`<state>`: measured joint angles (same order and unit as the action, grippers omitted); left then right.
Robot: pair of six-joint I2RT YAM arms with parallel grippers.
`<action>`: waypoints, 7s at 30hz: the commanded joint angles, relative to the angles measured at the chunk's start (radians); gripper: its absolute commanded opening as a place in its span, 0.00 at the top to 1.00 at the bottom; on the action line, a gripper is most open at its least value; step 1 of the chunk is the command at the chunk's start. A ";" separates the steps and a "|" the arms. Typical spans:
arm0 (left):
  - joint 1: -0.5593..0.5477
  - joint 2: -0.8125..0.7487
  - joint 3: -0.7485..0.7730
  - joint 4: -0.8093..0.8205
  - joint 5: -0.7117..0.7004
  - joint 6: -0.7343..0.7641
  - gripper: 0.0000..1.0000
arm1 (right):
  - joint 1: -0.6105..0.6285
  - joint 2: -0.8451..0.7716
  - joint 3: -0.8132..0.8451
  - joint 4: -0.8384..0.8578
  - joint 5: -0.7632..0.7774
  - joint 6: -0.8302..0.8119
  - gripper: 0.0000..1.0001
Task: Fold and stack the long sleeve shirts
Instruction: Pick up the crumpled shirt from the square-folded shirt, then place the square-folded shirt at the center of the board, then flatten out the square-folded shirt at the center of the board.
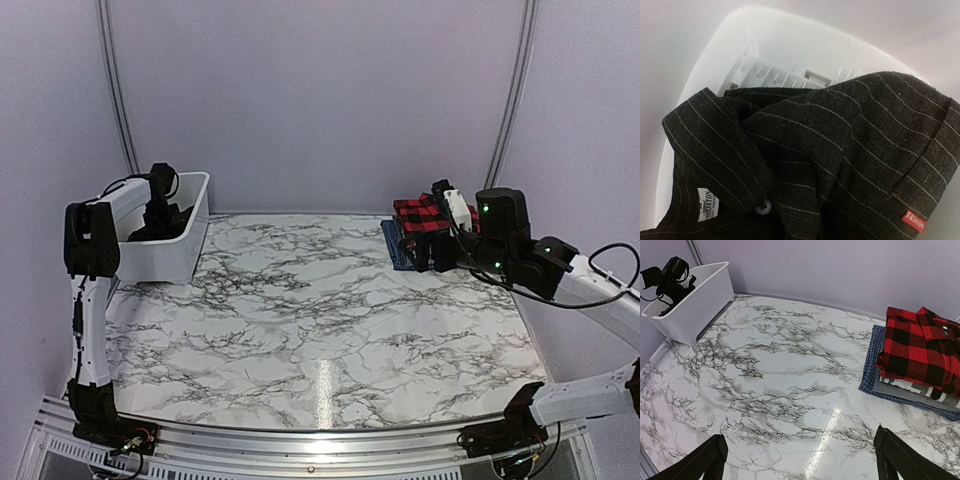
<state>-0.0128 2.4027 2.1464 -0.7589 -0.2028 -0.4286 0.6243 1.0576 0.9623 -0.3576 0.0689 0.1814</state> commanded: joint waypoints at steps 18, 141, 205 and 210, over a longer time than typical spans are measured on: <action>-0.062 -0.382 0.134 0.167 0.024 0.085 1.00 | 0.005 0.031 0.037 0.026 -0.034 -0.005 0.02; -0.799 -0.287 -0.553 0.267 0.209 0.250 0.28 | 0.326 0.100 -0.404 -0.048 0.193 0.605 0.22; -0.839 -0.501 -0.815 0.303 0.213 -0.019 0.40 | 0.201 0.718 0.267 0.003 0.137 0.154 0.33; -0.838 -0.468 -0.818 0.317 0.174 -0.021 0.39 | 0.201 0.732 0.266 0.004 0.163 0.156 0.33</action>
<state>-0.8532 1.9156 1.3083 -0.4622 0.0166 -0.4492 0.8261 1.7782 1.2194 -0.3965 0.2085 0.3130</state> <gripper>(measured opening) 0.610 0.673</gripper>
